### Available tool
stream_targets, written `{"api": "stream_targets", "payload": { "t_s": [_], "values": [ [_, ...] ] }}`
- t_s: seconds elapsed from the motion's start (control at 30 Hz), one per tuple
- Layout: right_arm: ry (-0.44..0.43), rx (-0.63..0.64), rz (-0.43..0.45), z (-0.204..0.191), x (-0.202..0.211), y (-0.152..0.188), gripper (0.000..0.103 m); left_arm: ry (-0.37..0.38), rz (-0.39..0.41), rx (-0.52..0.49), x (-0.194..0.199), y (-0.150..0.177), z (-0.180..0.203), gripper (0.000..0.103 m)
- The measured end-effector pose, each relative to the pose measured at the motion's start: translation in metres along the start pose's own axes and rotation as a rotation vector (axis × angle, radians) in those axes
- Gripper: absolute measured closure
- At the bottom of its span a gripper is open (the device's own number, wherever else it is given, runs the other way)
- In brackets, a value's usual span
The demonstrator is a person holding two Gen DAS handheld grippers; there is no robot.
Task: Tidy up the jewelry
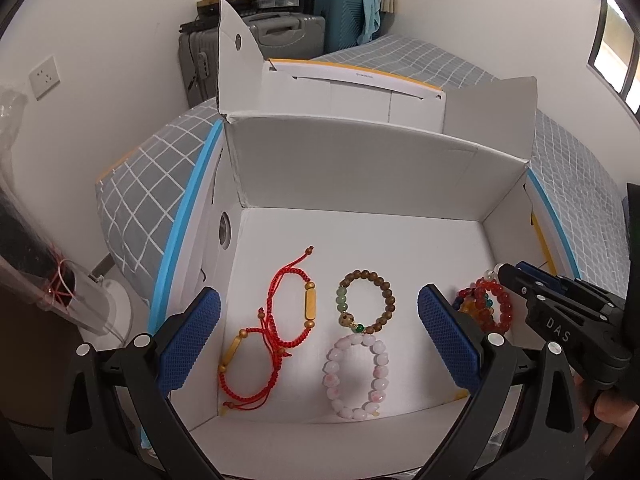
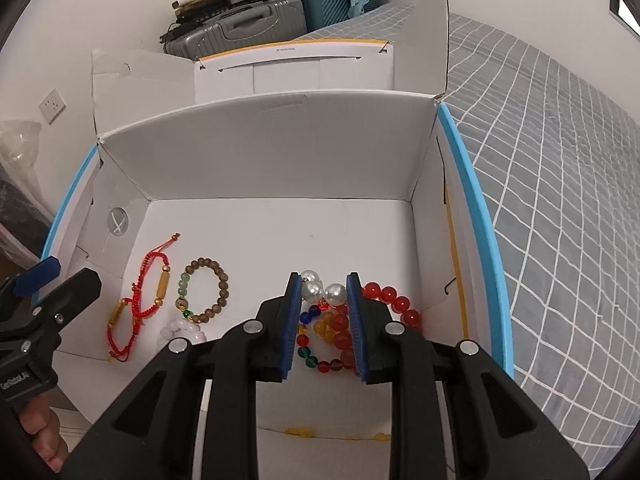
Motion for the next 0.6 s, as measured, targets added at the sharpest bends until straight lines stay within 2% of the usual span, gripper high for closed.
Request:
{"api": "stream_targets", "payload": {
  "t_s": [0.07, 0.13, 0.17, 0.23, 0.27, 0.3, 0.37, 0.6],
  "values": [
    [-0.006, -0.007, -0.005, 0.000, 0.000, -0.001, 0.081, 0.000, 0.000, 0.002, -0.001, -0.001, -0.001, 0.006],
    [-0.006, -0.010, -0.006, 0.001, -0.001, -0.002, 0.075, 0.000, 0.001, 0.003, 0.001, -0.001, 0.000, 0.006],
    [-0.007, -0.011, -0.004, 0.001, 0.000, -0.002, 0.068, -0.001, 0.004, 0.003, 0.002, -0.001, 0.000, 0.006],
    [-0.005, -0.010, 0.016, 0.002, 0.007, 0.000, 0.064, 0.000, 0.011, 0.001, 0.007, 0.001, 0.001, 0.006],
    [-0.007, -0.006, 0.029, 0.002, 0.012, 0.002, 0.058, 0.006, 0.016, 0.000, 0.009, 0.002, 0.002, 0.006],
    [-0.009, 0.000, 0.049, 0.001, 0.019, 0.005, 0.044, 0.014, 0.025, -0.005, 0.014, 0.004, 0.004, 0.006],
    [-0.009, 0.002, 0.096, 0.001, 0.035, 0.011, 0.032, 0.009, 0.043, -0.009, 0.022, 0.008, 0.005, 0.006],
    [0.015, 0.009, 0.215, 0.003, 0.081, 0.048, 0.008, 0.013, 0.107, -0.032, 0.058, 0.046, 0.013, 0.006]
  ]
}}
Point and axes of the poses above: each gripper's, at about its wrist camera, not at the fingertips, and x roughly against the way its jaws point, z to its right, y to its underside, the point moved 10 cm from there along -x, roughly the way its jaws point, and after that the axes turned 15 degrees about -z, right-handed, at the moved point
